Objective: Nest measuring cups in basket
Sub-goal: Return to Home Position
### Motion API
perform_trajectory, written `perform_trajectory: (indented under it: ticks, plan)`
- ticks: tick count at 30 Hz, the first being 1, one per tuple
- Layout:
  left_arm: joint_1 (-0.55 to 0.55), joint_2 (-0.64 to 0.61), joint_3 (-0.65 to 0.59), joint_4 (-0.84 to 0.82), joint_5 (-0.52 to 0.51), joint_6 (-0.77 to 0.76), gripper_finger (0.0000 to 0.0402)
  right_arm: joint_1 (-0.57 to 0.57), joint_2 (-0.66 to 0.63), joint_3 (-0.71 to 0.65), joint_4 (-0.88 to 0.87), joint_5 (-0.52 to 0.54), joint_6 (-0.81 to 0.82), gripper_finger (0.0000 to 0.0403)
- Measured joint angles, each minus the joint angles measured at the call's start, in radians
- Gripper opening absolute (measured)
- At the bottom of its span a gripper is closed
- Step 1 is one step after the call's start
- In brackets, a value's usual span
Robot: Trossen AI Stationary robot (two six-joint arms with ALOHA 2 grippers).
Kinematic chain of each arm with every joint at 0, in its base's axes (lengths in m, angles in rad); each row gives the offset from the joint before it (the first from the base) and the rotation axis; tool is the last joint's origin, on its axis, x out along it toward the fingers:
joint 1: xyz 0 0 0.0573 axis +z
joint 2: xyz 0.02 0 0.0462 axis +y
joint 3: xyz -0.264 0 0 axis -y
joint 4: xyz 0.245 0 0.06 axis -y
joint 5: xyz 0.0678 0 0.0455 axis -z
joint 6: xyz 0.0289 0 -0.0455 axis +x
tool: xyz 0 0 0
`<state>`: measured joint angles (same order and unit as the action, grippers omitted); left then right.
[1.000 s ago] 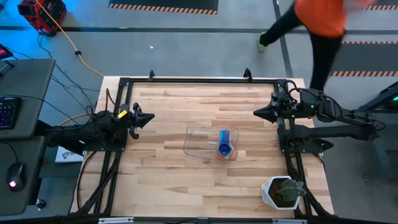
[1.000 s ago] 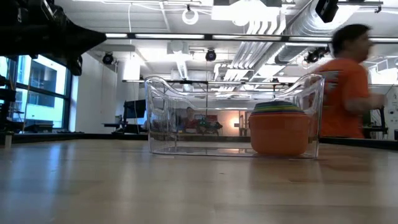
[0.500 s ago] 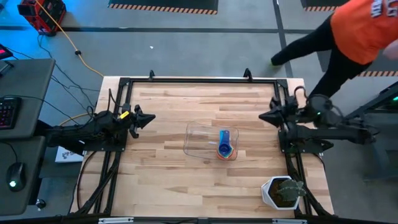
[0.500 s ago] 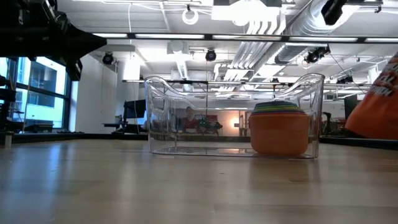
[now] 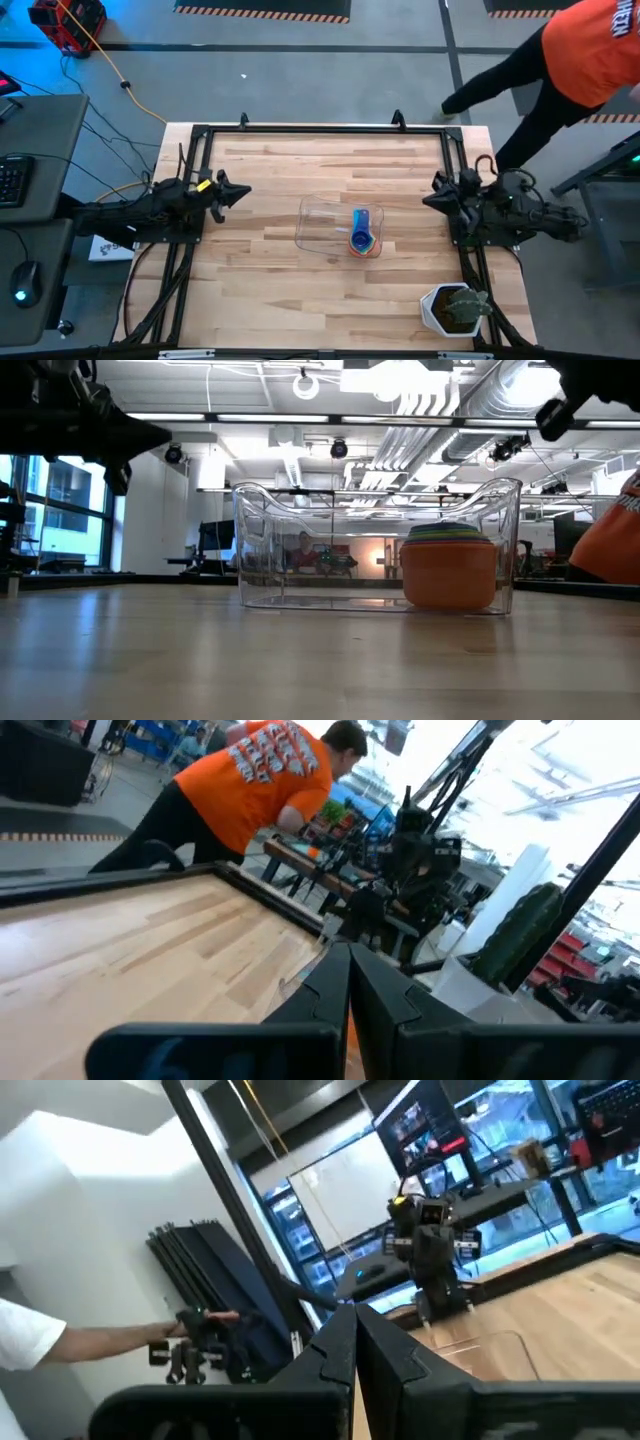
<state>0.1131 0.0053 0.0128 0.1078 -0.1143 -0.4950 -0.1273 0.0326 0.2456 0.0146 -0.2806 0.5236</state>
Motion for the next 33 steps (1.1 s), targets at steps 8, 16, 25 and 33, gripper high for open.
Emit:
perform_trajectory:
  ticks: [8,16,25,33]
  plan:
    - [0.002,-0.002,0.0,-0.086,0.026,0.0,0.0003,0.074,-0.014,-0.148,0.125,0.07,-0.002,0.0]
    - [0.002,-0.002,-0.001,-0.087,0.032,0.0,0.0003,0.158,-0.028,-0.236,0.175,0.209,-0.107,0.0]
    - [-0.001,-0.002,-0.001,-0.087,0.032,0.0,0.0003,0.163,-0.028,-0.236,0.012,0.203,-0.192,0.0]
    - [-0.007,-0.002,-0.001,-0.087,0.032,0.0,0.0003,0.163,-0.026,-0.236,0.019,0.164,-0.237,0.0]
